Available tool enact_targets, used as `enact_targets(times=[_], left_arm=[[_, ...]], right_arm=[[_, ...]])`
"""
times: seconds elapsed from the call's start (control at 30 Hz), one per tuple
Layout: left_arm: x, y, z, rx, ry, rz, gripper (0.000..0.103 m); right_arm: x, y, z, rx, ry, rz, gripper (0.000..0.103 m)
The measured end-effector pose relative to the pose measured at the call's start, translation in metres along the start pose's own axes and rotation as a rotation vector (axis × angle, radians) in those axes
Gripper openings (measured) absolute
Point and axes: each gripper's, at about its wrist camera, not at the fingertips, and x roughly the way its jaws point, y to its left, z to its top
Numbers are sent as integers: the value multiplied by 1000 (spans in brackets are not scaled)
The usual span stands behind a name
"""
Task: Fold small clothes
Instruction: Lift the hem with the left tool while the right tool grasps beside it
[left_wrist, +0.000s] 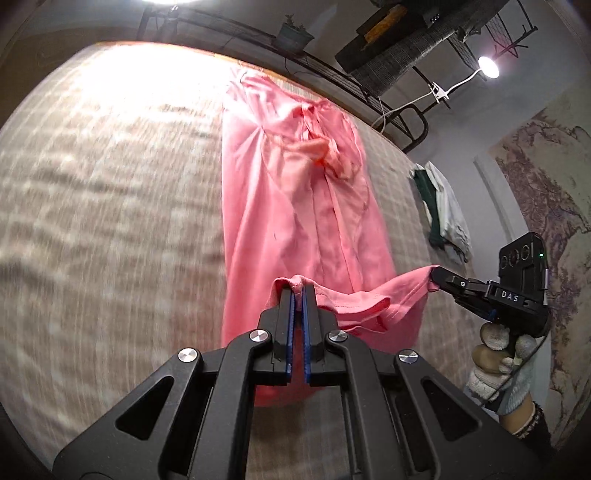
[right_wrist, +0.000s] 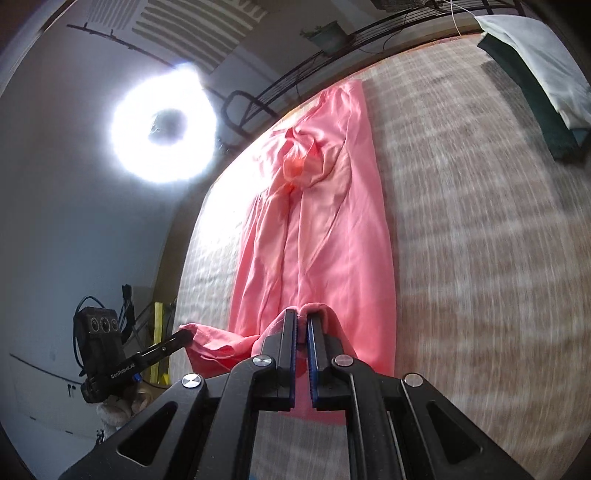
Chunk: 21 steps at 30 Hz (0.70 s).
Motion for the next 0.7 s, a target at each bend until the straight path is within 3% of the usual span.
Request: enact_targets(times=[0.2,0.5,0.6,0.7], left_arm=[[22,10,20,-15,9,29,1],[40,22,34,-36,-9,87,1],[28,25,37,-32,-45,93,1],[16,20,34,37,-60,87,2]], right_arm=[[12,-12,24,13,-17,-64,2],[30,-20,38,0,-12,-94,4],[29,-20,41,-9,-13,-140,23],[19,-19,40,-35,-32,-146,24]])
